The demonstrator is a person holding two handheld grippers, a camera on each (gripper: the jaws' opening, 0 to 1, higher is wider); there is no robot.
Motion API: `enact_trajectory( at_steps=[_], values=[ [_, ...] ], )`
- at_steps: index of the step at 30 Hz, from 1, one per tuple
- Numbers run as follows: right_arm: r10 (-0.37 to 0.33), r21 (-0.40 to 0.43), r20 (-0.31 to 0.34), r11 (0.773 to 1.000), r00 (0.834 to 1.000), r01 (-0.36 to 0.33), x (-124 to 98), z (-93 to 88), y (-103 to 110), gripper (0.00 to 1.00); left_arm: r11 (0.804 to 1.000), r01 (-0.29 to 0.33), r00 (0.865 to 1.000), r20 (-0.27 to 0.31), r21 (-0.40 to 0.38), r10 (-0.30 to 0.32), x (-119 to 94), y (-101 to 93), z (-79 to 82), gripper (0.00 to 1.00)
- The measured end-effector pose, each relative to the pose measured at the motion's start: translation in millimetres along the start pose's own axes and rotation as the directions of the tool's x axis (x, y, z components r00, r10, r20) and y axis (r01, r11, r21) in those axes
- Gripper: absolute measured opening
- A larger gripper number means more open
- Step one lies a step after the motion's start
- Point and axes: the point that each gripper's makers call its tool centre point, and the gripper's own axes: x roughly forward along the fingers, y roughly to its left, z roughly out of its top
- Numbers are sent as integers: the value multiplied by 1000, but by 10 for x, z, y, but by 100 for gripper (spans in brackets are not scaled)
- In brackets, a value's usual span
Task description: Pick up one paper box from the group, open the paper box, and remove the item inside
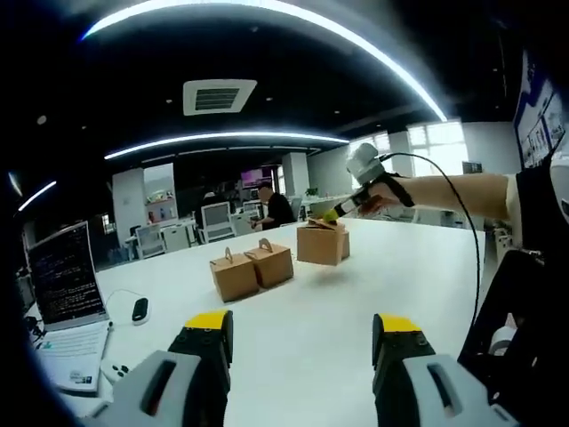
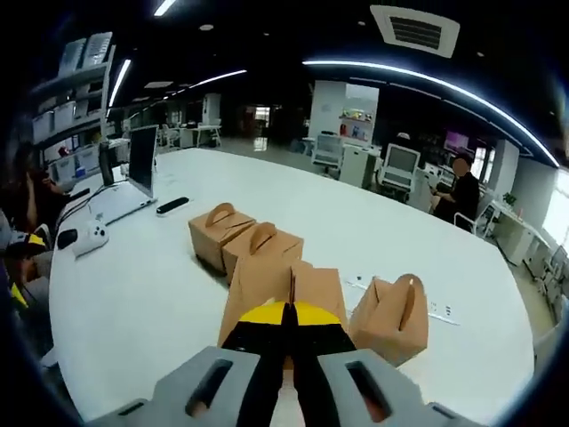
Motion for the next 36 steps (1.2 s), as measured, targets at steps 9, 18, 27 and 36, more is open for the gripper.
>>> enact_trajectory(
  at_steps=[9, 18, 27, 36],
  values=[
    [186, -74, 25, 980, 982, -184, -335, -159, 662, 2, 999, 38, 999, -8, -8, -38, 13, -126, -13, 64],
    [402, -246, -5, 887, 916, -391, -587, -451, 1198, 2, 999, 42, 999, -31, -29, -43, -32, -149, -119, 63],
    [575, -374, -73, 742, 815, -557, -741, -591, 1572, 2, 997, 63, 997, -44, -47, -65, -23, -200, -162, 63],
    [656, -453, -144, 622, 741, -639, -772, -690, 1792, 2, 992, 116, 991, -58, -42, -119, 21, -314, -213, 63]
  ],
)
